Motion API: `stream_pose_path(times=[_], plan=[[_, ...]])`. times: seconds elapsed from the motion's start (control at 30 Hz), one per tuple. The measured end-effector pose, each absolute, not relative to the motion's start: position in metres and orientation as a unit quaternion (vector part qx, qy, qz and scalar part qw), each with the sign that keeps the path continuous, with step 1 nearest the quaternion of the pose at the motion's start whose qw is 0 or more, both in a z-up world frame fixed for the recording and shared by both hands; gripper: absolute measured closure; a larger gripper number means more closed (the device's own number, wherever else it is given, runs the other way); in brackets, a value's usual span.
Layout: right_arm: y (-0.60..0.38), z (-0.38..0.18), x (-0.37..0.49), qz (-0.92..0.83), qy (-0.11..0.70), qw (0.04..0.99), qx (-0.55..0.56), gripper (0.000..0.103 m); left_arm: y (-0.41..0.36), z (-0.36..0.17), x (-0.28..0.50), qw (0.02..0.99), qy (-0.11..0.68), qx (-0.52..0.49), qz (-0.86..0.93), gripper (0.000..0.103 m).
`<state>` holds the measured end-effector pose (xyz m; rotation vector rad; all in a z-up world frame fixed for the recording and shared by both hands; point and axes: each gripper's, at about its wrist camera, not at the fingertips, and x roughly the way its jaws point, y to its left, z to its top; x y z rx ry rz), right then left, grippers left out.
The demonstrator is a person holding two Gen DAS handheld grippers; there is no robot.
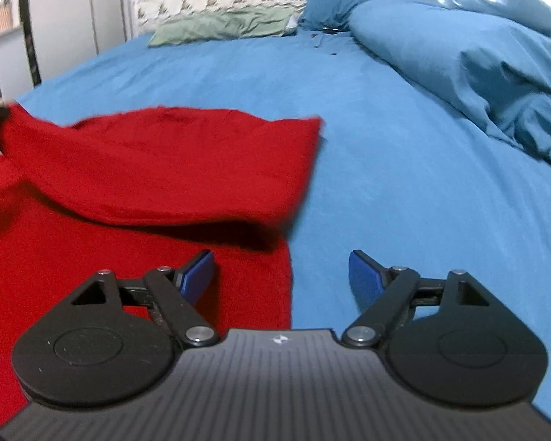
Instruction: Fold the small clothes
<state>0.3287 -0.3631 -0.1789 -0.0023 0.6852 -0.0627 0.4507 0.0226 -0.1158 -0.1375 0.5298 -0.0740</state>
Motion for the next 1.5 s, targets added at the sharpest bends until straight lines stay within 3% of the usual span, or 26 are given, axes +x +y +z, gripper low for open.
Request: stream_pose_path(times=[0.4, 0.67, 0.77, 0.83, 0.87, 1.03, 1.27, 1.37, 1.43, 1.5], plan=[[-0.336, -0.180, 0.385, -0.066, 0.350, 0.933, -0.048, 0.009, 0.059, -0.133, 0.450, 0.963, 0.264, -0.051, -0.007, 0.100], [-0.355, -0.186, 0.365, -0.084, 0.376, 0.920, -0.073, 0.011, 0.079, -0.167, 0.450, 0.953, 0.302, -0.026, 0.000, 0.100], [-0.360, -0.184, 0.362, -0.074, 0.381, 0.919, -0.068, 0.011, 0.084, -0.176, 0.449, 0.944, 0.329, -0.015, 0.017, 0.088], [-0.356, -0.173, 0.359, -0.059, 0.370, 0.925, -0.067, 0.011, 0.090, -0.172, 0.439, 0.945, 0.326, -0.014, 0.034, 0.056], [-0.355, -0.166, 0.355, -0.039, 0.358, 0.931, -0.061, 0.011, 0.092, -0.168, 0.432, 0.949, 0.314, -0.016, 0.031, 0.053], [-0.324, -0.154, 0.364, 0.067, 0.316, 0.946, -0.021, 0.009, 0.074, -0.155, 0.421, 0.952, 0.303, 0.004, -0.051, 0.040], [-0.325, -0.198, 0.393, 0.055, 0.359, 0.931, 0.046, 0.008, 0.065, -0.171, 0.454, 0.942, 0.323, -0.018, -0.088, 0.035], [-0.323, -0.193, 0.394, 0.059, 0.375, 0.925, 0.027, 0.005, 0.067, -0.184, 0.478, 0.936, 0.337, -0.027, -0.097, 0.027], [-0.319, -0.190, 0.397, 0.063, 0.383, 0.922, 0.015, 0.005, 0.072, -0.193, 0.497, 0.926, 0.362, -0.040, -0.102, 0.013], [-0.318, -0.185, 0.398, 0.064, 0.382, 0.922, 0.018, 0.005, 0.072, -0.194, 0.499, 0.929, 0.359, -0.030, -0.090, 0.009]])
